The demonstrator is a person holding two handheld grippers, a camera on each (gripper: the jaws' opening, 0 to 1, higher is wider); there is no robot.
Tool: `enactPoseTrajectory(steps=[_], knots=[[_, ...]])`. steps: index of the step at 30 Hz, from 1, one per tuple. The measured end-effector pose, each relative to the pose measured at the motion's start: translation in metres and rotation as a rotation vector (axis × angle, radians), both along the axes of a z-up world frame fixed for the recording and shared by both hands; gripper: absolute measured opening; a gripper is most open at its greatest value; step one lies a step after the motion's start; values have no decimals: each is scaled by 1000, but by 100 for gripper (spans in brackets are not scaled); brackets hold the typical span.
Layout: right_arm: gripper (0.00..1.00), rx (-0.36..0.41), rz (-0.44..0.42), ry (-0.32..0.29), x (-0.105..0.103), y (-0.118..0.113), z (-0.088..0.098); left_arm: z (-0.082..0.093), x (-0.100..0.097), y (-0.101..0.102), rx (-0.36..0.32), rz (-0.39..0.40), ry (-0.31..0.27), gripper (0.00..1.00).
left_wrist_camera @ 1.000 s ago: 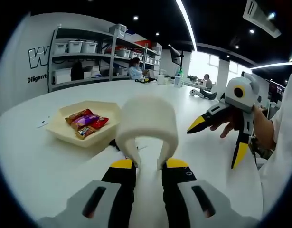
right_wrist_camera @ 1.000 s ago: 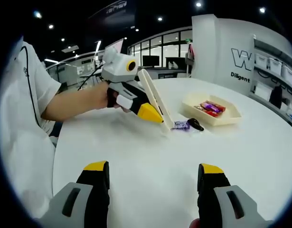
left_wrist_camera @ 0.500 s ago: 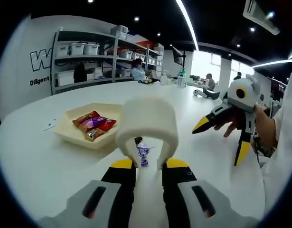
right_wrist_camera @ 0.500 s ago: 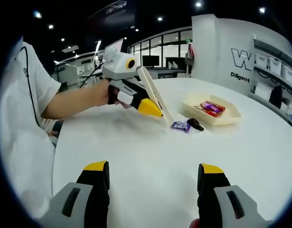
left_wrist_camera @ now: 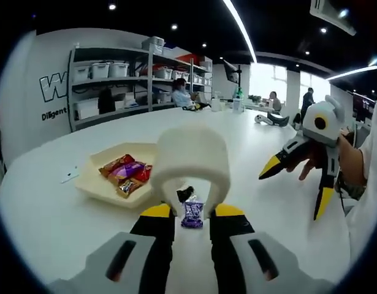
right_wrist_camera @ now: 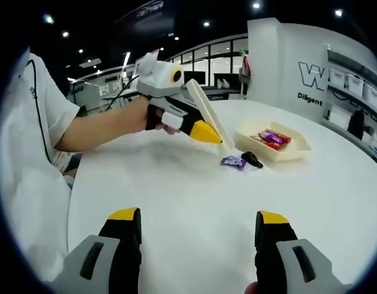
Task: Place the target food into the container with the food tongs after gripping and lifting it, then release it inside without dropping or visibly crushing the food.
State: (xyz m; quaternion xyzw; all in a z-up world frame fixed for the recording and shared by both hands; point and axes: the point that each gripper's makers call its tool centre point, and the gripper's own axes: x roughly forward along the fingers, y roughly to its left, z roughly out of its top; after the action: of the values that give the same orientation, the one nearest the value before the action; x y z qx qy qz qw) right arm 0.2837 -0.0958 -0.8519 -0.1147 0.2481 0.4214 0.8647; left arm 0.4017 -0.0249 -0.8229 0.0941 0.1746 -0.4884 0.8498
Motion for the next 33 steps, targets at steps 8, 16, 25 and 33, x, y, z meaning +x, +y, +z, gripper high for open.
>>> enactPoseTrajectory(steps=[8,16,25,33], knots=[[74,1,-2,2,0,-1,-1,-4,2,-5,25,-14,-6,21],[74,3,-5,5,0,-2,-3,-11,6,-9,44,-22,6,21],[73,4,-4,9,0,-2,-5,-18,8,-8,71,-27,15,21],[73,5,-5,13,-1,-2,-6,-18,8,-9,78,-48,15,21]])
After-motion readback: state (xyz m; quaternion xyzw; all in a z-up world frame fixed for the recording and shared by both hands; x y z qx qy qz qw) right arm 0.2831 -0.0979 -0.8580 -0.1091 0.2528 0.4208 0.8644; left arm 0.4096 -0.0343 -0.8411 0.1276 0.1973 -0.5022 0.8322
